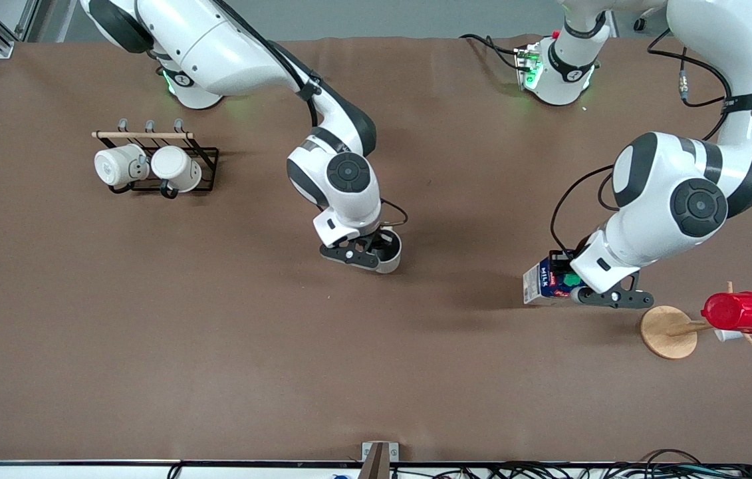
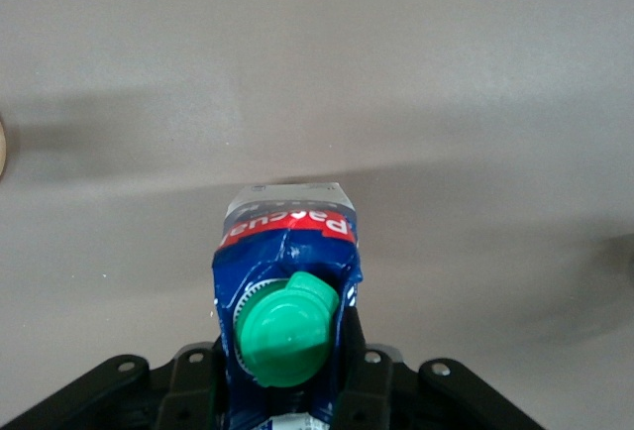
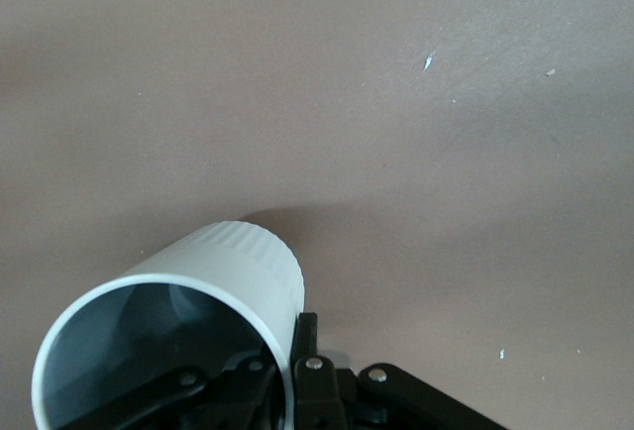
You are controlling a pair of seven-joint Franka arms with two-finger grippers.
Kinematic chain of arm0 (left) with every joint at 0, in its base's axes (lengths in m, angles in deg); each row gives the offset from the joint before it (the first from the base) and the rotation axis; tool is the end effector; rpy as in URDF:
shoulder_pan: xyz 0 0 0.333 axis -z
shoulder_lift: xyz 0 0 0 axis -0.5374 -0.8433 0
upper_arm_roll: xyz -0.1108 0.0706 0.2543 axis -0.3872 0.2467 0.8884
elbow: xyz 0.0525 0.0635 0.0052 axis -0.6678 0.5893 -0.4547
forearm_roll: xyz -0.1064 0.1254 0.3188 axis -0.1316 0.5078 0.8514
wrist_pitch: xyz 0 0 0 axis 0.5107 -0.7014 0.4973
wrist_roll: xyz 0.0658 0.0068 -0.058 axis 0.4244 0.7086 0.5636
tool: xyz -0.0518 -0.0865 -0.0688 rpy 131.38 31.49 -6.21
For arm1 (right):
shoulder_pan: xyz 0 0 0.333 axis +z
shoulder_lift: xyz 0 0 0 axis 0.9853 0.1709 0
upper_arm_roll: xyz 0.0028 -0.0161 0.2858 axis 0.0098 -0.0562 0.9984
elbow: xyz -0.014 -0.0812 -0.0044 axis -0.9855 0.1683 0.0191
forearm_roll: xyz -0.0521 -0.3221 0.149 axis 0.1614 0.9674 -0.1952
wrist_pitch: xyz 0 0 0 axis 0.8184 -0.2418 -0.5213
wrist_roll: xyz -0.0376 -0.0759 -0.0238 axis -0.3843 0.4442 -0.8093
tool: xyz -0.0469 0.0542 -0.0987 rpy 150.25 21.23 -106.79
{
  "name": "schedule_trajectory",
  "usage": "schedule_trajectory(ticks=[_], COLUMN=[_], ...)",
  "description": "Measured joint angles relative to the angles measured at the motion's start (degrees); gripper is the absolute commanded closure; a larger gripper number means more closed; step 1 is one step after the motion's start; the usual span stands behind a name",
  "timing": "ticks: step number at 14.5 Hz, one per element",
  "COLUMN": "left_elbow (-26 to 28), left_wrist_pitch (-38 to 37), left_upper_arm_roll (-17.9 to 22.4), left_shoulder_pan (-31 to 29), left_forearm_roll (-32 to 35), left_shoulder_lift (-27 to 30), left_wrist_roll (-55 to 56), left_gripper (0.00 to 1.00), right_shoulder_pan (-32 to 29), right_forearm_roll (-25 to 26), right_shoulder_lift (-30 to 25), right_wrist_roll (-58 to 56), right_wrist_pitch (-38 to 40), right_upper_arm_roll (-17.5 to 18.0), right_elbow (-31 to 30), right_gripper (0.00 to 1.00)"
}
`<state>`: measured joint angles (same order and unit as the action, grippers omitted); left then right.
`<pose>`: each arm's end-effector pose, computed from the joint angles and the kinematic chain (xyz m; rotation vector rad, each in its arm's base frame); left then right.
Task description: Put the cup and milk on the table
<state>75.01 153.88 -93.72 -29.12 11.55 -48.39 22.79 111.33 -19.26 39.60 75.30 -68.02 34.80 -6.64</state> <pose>0.5938 -0.1486 0.3636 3.0745 -0.1449 -0.0567 0.4979 0.4642 0.2454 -3.0667 0.4224 -0.0286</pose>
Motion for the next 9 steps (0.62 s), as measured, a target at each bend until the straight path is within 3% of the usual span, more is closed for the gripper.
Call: schedule_trajectory(ticks=[6, 7, 8, 9], left_elbow=[-0.18, -0.54, -1.11, -1.68], left_wrist_pitch=[-0.01, 0.00, 0.00, 0.00], left_upper_arm_roll=[-0.03, -0.06, -0.09, -0.10], left_shoulder_pan=[0.89, 1.22, 1.91, 2.76], left_forearm_roll=[0.00, 0.00, 0.00, 0.00], left_shoulder_lift=[-0.04, -0.03, -0.03, -0.03], left_wrist_roll=[0.46, 1.35, 2.65, 4.13], left_gripper=[0.62, 0.62, 0.62, 0.62], right_shoulder_pan=[-1.28, -1.40, -1.40, -1.38], right_forearm_roll=[4.54, 4.87, 5.15, 5.19], right_shoulder_lift=[0.68, 0.86, 0.96, 0.94], right_wrist_roll=[0.00, 0.00, 0.00, 0.00], right_wrist_pitch=[-0.04, -0.54, -1.04, -1.12], right_upper_arm_roll=[-0.74, -0.74, -0.74, -0.69], right_elbow=[-0.88, -1.30, -1.62, -1.62], right_gripper=[0.96, 0.78, 0.33, 0.00])
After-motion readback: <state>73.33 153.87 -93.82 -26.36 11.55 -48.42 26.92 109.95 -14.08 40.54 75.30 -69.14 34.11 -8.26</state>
